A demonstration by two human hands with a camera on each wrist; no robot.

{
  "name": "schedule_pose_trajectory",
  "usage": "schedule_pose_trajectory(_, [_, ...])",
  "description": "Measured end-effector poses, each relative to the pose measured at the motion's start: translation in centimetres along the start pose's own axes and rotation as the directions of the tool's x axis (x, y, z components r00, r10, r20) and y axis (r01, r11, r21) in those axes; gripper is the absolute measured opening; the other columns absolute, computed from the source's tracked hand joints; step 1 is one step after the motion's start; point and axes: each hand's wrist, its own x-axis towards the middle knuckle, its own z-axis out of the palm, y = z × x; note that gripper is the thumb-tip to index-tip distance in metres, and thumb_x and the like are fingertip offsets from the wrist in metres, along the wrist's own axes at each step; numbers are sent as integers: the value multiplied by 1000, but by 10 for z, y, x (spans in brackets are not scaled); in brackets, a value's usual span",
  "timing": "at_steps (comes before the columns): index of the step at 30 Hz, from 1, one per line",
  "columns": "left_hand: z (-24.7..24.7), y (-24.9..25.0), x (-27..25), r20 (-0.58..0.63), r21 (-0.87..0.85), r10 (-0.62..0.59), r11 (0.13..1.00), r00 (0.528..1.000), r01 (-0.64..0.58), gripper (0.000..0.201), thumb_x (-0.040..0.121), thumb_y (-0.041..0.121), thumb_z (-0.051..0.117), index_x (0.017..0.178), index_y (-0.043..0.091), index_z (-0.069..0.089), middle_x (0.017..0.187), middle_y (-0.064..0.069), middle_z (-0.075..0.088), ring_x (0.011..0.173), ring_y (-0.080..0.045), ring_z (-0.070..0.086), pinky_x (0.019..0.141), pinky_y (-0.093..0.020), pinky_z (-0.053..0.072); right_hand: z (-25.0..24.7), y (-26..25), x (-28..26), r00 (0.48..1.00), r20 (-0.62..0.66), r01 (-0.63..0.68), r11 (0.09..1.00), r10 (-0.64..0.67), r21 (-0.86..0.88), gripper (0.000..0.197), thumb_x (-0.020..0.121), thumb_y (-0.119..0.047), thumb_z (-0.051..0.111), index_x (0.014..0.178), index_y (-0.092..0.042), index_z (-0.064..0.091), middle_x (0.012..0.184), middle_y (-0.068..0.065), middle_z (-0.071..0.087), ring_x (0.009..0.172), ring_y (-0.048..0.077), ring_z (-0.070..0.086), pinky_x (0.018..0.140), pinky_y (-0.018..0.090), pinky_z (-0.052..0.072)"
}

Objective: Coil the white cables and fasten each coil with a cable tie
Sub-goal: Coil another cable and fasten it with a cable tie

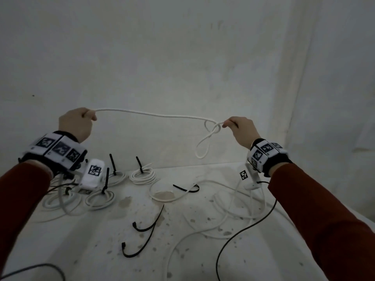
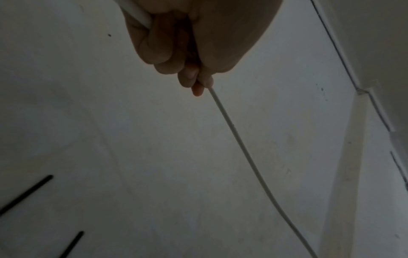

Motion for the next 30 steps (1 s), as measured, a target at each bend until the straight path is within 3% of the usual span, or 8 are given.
schedule_pose_trajectory(4, [-3,-24,-13,63,40,-40,999,997,37,32,101,24,38,91,7,64,102,-19,63,94,-38,56,85,-38,39,-2,11,1,989,-74,-126,992,128,32,33,101,-24,46,90,-5,71,59,-5,48,58,21,43,57,29,24])
schedule_pose_trajectory(8, [6,-53,-26,114,89,-99,992,989,89,31,100,25,39,86,10,63,98,-17,63,85,-35,56,75,-34,36,-4,15,1,956,-130,-246,959,264,138,32,100,-27,47,87,-7,69,61,-3,49,63,22,46,56,28,30])
schedule_pose_trajectory(10, [13,-67,-33,123,109,-127,988,984,113,31,100,24,40,85,9,63,93,-16,62,84,-35,56,75,-34,36,-6,18,1,934,-155,-291,937,322,195,28,100,-26,48,86,-11,67,63,-1,51,62,18,46,51,19,34])
schedule_pose_trajectory(17, [12,-150,-49,211,203,-323,938,922,282,35,98,27,36,79,10,61,89,-21,62,80,-38,56,79,-42,44,-30,59,-6,763,-352,-429,832,543,353,27,98,-25,47,90,-13,69,87,6,58,81,23,52,68,25,34])
schedule_pose_trajectory(20, [12,-160,-56,274,264,-330,929,903,259,36,101,18,36,88,4,67,87,-20,62,80,-36,56,79,-39,43,-37,60,-8,736,-380,-415,817,560,401,27,97,-25,48,94,-10,70,88,7,59,83,22,52,69,25,35])
schedule_pose_trajectory(22, [16,-147,-66,355,333,-346,915,869,228,38,103,20,31,103,5,66,109,-19,62,94,-33,57,86,-34,41,-39,49,-4,726,-390,-384,805,566,453,24,96,-25,50,92,-13,70,86,6,58,80,20,51,68,24,35])
schedule_pose_trajectory(25, [18,-120,-83,446,472,-335,876,830,100,38,104,23,21,130,23,49,142,-2,43,125,-15,44,99,-18,31,-37,25,6,774,-380,-259,802,505,538,22,93,-25,55,74,-22,64,67,-1,53,59,14,46,57,25,35])
schedule_pose_trajectory(30, [15,-105,-100,467,496,-359,863,808,96,37,100,41,33,123,24,56,135,1,52,118,-14,51,93,-17,37,-34,-33,9,956,-260,19,861,133,509,15,96,-20,55,90,-14,67,59,-7,46,53,7,36,52,19,31])
